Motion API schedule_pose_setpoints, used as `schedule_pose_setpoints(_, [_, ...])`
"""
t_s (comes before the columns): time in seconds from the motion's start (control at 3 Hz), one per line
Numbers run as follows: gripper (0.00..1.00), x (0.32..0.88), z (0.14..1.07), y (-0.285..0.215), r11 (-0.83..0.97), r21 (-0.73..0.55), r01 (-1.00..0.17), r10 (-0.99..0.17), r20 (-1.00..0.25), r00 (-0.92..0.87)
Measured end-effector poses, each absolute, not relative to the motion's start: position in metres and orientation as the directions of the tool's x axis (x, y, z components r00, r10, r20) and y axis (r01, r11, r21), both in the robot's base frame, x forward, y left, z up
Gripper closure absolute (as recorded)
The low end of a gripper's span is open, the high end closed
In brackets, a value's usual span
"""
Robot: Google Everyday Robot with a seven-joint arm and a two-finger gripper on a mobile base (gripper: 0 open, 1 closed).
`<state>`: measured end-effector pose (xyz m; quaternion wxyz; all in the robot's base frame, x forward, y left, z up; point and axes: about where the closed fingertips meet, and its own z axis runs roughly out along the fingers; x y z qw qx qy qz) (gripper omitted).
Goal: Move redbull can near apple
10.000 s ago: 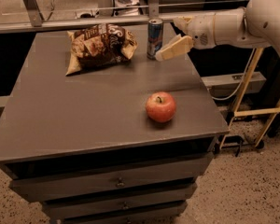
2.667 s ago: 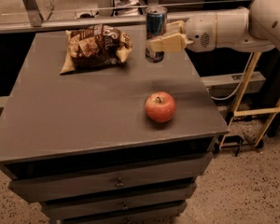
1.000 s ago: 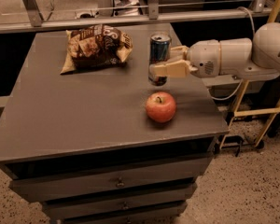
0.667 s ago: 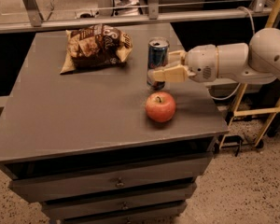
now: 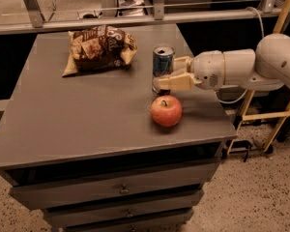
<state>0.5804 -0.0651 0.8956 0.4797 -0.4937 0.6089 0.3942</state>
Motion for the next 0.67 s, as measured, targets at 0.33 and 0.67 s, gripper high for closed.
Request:
schedule_pose_setpoints(0.33, [0.51,0.5776,0.8890,-0.0654,0.182,-0.009,-0.983,-0.238,-0.971,-0.035])
schedule_pose_setpoints(0.67, [0.28,0.5755,0.8863,-0.0651,0.168,-0.012,-0.986,-0.237,-0.971,-0.028])
